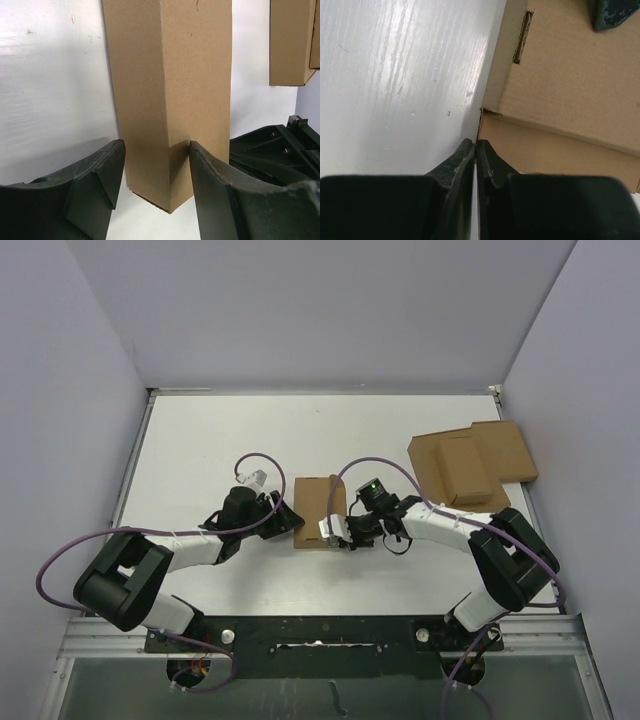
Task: Fold the paper box
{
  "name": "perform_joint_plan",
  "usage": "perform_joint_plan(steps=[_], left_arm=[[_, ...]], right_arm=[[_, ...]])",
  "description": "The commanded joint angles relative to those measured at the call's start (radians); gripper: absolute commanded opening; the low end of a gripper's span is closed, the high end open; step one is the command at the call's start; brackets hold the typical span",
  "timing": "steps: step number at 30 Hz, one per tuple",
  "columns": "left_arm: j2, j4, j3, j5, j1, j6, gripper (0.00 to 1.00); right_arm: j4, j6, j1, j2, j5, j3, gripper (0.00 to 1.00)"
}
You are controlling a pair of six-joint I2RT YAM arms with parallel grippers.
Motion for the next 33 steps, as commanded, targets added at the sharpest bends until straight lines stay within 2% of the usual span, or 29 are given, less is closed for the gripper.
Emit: perform_joint_plan(steps=[1,14,33], left_arm=[[0.027,-0.015,0.026,0.002,-0.002,0.005,0.51],[0.02,-0.039,0.032,0.003,0.008,0.001,0.5],[0.005,-0.042,0.023,0.001,0.023,-0.01,0.5]], right_arm=[[0.006,0.039,0.0,0.013,0.005,0.054,0.04],[-0.129,0.138,-0.007,0.099,0.018,0.172,0.03],[-0.235,0.206,-0.031,0.168,-0.028,0.255,0.04]])
